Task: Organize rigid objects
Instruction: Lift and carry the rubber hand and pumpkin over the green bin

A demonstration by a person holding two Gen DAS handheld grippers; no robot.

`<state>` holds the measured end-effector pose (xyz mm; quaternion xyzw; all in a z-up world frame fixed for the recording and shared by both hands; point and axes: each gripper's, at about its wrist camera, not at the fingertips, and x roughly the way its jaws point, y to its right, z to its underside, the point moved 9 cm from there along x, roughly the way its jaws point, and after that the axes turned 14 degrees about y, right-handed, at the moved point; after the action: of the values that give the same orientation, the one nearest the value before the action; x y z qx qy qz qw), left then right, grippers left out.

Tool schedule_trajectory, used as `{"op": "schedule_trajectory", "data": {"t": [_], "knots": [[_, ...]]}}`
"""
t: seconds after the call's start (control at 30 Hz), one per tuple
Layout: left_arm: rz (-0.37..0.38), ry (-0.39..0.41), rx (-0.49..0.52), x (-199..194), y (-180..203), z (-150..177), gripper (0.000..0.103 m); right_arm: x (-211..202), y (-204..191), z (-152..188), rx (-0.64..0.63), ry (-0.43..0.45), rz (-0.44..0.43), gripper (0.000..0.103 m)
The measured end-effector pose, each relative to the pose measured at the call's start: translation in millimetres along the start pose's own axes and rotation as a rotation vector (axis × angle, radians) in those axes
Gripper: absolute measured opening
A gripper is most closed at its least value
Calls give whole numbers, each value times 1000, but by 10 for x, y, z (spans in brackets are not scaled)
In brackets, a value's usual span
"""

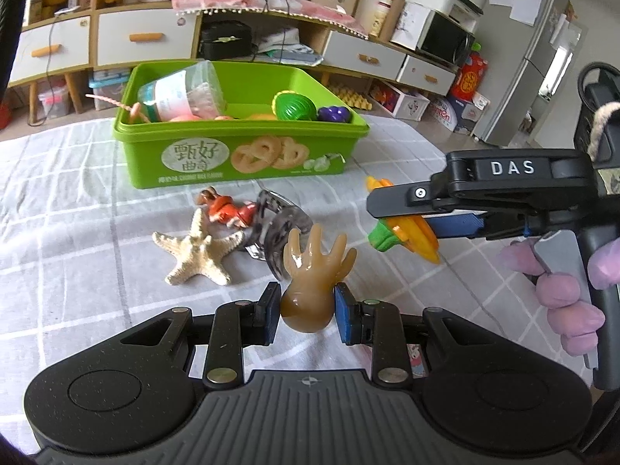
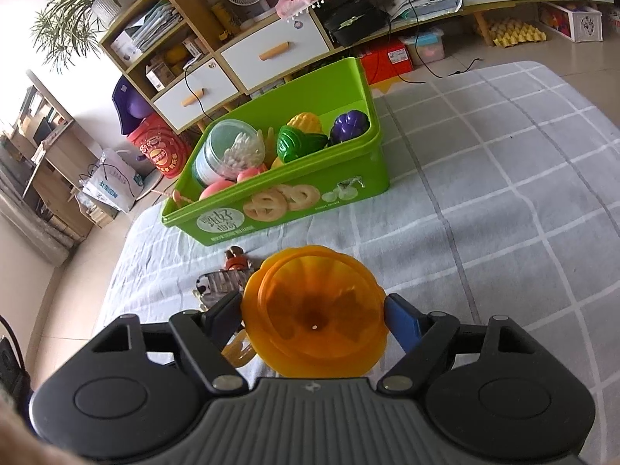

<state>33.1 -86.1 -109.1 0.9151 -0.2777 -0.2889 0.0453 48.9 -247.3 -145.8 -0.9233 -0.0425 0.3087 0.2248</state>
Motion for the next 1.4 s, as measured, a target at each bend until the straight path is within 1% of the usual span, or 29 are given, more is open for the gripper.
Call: {"op": "schedule_trajectory", "data": {"t": [0.37, 0.5, 0.6, 0.77, 0.9, 1.0, 1.2, 1.4], "knots": [[-15, 37, -32, -61, -67, -176, 34, -64, -58, -124, 45, 21, -31, 61], [-22, 62, -54, -87, -101, -289, 34, -84, -74, -195, 77, 31, -46, 61], [-19, 77, -79, -94, -123, -378, 34, -73, -61, -253, 140, 20, -62, 61], [-24, 93, -64, -26, -163, -600, 34, -55, -19, -460, 225, 33, -70, 61], [-28, 115, -81, 123, -231, -838, 34, 41, -35, -686, 227, 56, -60, 61], [-40, 120, -83, 319, -278, -986, 34, 171, -51, -867, 215, 76, -43, 61], [-70, 113, -79, 715, -381, -1136, 34, 489, -36, -1185, 201, 106, -21, 61], [-114, 96, -76, 1112, -505, -1245, 34, 900, 6, -1370, 180, 109, 12, 61]]}}
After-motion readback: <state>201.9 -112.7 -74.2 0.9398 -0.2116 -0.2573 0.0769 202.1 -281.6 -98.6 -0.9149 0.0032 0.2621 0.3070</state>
